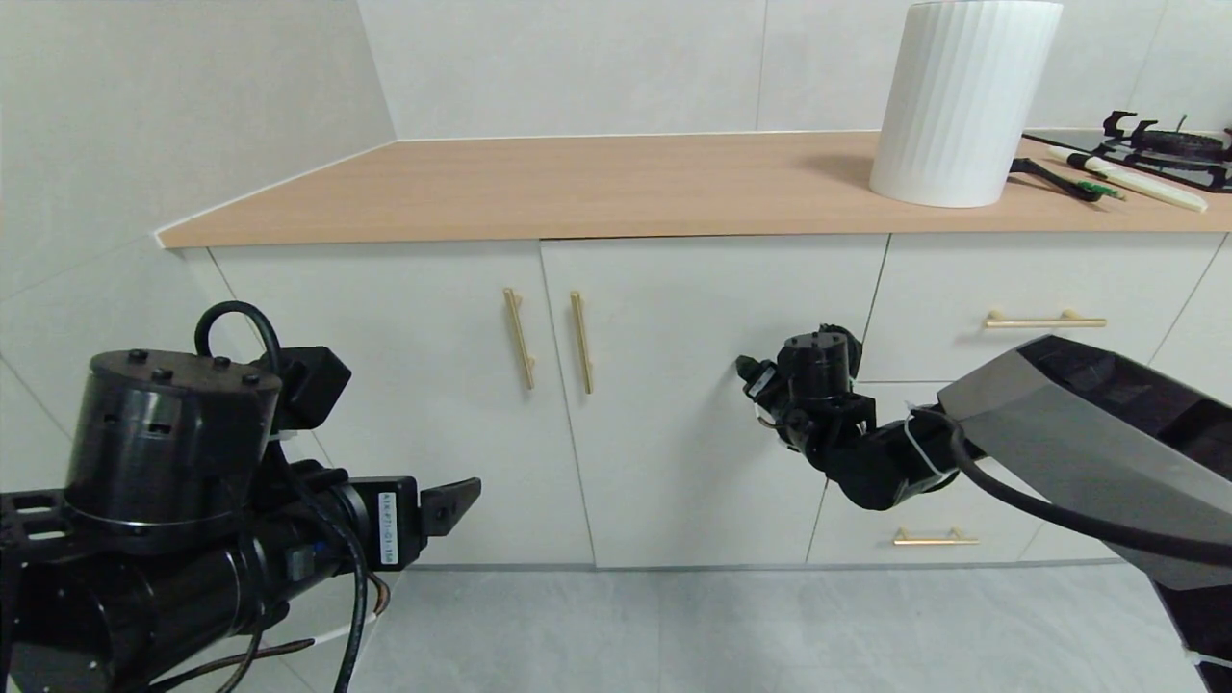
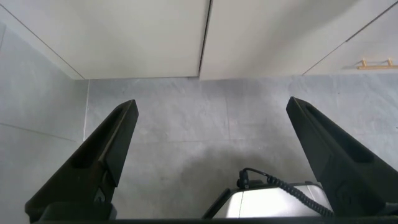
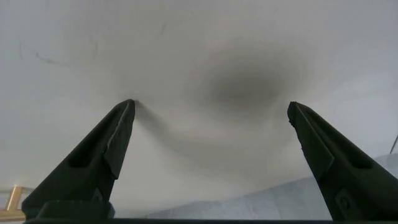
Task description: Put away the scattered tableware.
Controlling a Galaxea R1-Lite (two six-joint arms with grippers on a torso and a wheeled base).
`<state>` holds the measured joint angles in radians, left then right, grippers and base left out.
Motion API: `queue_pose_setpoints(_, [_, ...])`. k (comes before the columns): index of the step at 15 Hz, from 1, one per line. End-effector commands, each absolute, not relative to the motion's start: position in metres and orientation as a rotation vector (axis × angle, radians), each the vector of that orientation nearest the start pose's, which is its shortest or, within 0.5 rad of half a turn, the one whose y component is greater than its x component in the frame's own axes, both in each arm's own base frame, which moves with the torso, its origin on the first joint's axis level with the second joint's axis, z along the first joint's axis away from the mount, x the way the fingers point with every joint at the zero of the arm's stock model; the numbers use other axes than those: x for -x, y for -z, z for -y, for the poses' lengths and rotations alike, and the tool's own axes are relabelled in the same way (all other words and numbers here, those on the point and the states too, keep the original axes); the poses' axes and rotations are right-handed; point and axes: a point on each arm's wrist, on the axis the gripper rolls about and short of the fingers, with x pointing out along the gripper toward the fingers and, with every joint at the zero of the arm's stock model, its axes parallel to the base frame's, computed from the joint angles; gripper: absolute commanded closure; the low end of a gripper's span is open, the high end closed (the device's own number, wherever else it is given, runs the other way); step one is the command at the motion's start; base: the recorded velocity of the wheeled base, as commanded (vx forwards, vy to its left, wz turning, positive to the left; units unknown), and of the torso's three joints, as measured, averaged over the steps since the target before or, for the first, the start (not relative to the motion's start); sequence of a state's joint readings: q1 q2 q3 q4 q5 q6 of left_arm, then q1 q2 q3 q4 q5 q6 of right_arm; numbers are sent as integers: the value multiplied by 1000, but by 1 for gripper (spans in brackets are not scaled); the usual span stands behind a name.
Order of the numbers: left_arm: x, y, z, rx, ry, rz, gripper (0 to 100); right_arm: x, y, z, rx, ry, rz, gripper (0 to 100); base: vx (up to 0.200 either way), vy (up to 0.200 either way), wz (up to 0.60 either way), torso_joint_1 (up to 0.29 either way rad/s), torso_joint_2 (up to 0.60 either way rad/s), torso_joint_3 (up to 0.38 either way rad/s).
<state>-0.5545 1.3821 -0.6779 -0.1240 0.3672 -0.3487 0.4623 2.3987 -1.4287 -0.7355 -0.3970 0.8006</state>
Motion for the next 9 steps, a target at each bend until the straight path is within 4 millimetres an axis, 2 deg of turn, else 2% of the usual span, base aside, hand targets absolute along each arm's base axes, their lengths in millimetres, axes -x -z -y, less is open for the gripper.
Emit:
queue_pose_setpoints(1, [-183, -183, 104, 82, 88, -544, 0, -437, -80, -203, -705, 31, -213, 0, 0, 0, 0, 0, 0, 0])
queue_pose_setpoints(6, [-183, -183, 104, 82, 88, -545, 0, -439, -83, -199, -709, 42, -200, 0, 0, 0, 0, 0, 0, 0])
queue_pose_setpoints(9, [-182, -185, 103, 85, 89, -539, 0, -417, -101, -197, -697, 12, -216, 0, 0, 0, 0, 0, 0, 0])
